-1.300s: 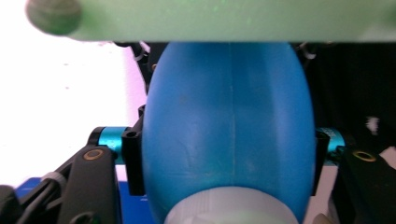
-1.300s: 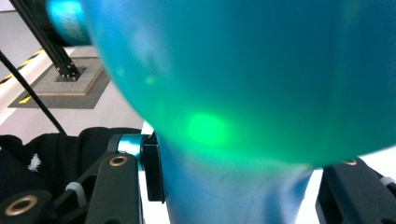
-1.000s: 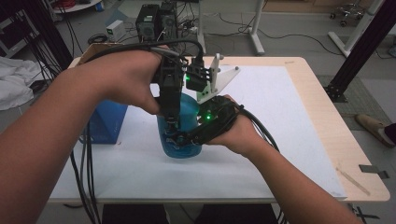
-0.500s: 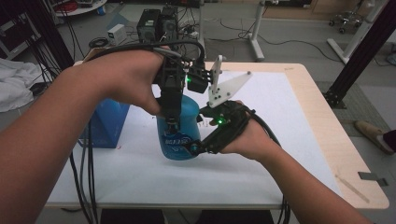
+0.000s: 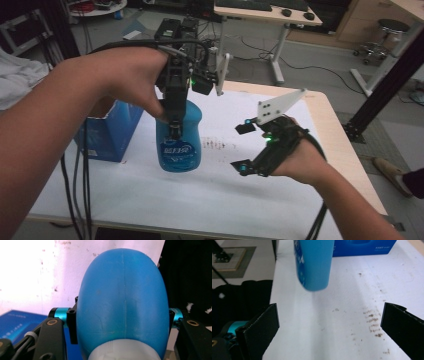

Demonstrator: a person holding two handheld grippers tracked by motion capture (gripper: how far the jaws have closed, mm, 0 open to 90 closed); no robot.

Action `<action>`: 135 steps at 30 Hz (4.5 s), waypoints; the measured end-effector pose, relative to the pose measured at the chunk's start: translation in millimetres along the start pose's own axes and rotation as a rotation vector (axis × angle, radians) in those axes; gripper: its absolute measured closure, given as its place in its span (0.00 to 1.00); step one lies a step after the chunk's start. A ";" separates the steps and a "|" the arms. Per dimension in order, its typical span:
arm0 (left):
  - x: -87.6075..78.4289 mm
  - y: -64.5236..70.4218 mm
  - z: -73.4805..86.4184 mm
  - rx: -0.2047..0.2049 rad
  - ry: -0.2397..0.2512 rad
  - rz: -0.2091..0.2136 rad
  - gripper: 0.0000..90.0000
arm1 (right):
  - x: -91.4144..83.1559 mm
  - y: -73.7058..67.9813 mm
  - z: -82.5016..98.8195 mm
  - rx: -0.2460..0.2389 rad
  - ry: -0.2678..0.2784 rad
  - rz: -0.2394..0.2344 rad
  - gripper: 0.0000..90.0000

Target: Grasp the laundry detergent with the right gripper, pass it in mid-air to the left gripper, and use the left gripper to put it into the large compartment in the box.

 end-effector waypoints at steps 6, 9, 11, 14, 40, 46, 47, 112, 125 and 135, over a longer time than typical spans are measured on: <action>-19.1 -12.2 13.7 -0.063 -0.010 -0.002 0.44 | -22.9 1.8 -1.0 -0.016 -0.097 0.043 0.01; -31.7 -21.9 22.5 -0.148 -0.028 0.007 0.43 | -33.3 2.8 -0.4 -0.019 -0.161 0.062 0.01; -39.9 -29.6 28.4 -0.207 -0.041 0.024 0.43 | -39.2 3.0 0.2 -0.016 -0.194 0.062 0.01; -50.3 -41.6 37.4 -0.286 -0.055 0.035 0.43 | -45.0 2.5 1.5 -0.020 -0.234 0.070 0.01; -89.3 -119.3 146.3 -0.896 -0.156 -0.052 0.43 | -64.1 2.2 15.3 -0.005 -0.214 0.104 0.01; -77.3 -129.9 162.5 -1.030 -0.200 -0.061 0.43 | -61.1 4.5 14.4 -0.003 -0.218 0.103 0.01; -74.4 -130.5 163.4 -1.040 -0.204 -0.055 0.43 | -61.0 4.5 14.4 -0.003 -0.220 0.104 0.01; 102.5 -126.0 171.9 -0.376 -0.106 -0.026 0.36 | -42.0 11.1 22.9 0.035 -0.251 0.099 0.01; 77.9 -129.3 172.8 -0.398 -0.104 -0.044 0.27 | -44.8 10.7 24.8 0.039 -0.245 0.098 0.01; 35.1 -128.4 166.3 -0.392 -0.081 -0.067 0.20 | -49.4 14.3 24.8 0.050 -0.246 0.097 0.01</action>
Point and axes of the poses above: each handheld gripper's, and its own axes: x roughly forward along the jaws, z roughly out of its underside, y roughly to its right, the point moved 7 cm from there along x, roughly forward along the jaws, and after that the axes turned 10 degrees about -z, right-handed, at the moved point
